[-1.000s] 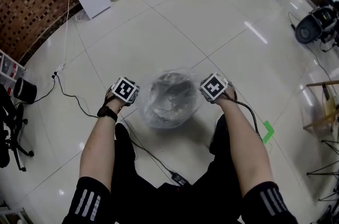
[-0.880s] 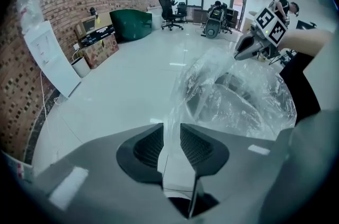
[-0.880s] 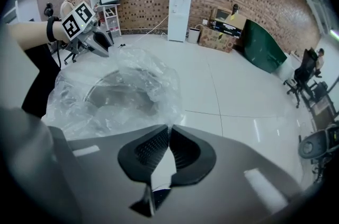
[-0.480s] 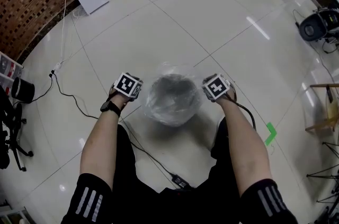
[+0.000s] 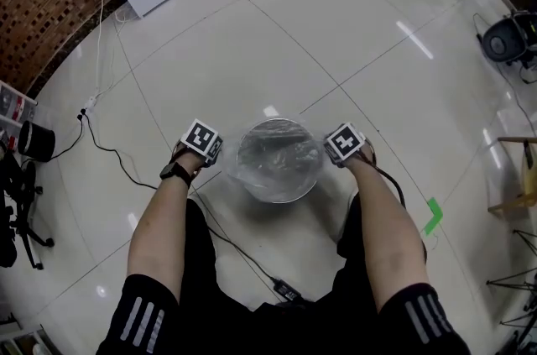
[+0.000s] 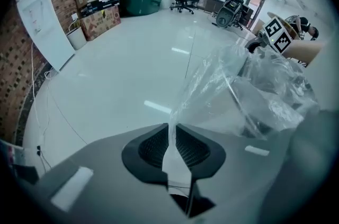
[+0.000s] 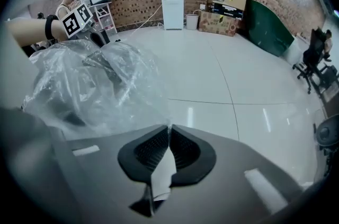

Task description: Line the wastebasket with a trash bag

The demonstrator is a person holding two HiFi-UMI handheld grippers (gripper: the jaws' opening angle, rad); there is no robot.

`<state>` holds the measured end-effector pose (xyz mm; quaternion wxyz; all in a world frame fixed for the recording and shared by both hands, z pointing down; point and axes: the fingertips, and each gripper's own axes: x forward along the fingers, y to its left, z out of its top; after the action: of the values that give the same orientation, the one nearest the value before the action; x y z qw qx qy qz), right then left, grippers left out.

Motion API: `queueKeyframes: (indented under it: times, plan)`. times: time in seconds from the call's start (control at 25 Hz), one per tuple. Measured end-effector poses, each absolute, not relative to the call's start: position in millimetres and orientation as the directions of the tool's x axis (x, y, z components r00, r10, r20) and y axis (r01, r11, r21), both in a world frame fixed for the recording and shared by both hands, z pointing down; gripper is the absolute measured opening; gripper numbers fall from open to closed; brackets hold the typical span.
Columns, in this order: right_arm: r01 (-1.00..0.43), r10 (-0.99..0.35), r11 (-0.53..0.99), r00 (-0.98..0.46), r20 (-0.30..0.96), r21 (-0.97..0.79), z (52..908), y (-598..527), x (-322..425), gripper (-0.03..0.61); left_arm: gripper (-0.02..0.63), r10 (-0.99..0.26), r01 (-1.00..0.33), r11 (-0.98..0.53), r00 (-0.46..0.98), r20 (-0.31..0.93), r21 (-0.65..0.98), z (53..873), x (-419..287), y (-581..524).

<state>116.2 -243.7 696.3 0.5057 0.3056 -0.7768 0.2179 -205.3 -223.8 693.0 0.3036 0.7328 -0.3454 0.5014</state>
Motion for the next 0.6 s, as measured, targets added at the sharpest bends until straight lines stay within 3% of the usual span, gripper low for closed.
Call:
queueKeyframes:
  times: [0.32,0.44,0.6]
  plan:
    - [-0.677,-0.151,0.729,-0.302,0.942,-0.1,723.0,-223.2,119.7,0.009,0.038,-0.131,-0.797,-0.586,0.27,0.954,0.145,717.8,-192.8,-215.7]
    - [-0.654,-0.176,0.753,-0.304,0.936,-0.071,717.9,-226.9,117.8,0.012,0.052,-0.137,-0.787,-0.601,0.274,0.952,0.14,714.5,-190.0,-218.4]
    - [-0.639,-0.228,0.768,-0.325,0.918,-0.036,694.1,-231.4,118.5,0.08,0.103,-0.2,-0.788,-0.601,0.309,0.93,0.133,686.7,-195.0,-228.1]
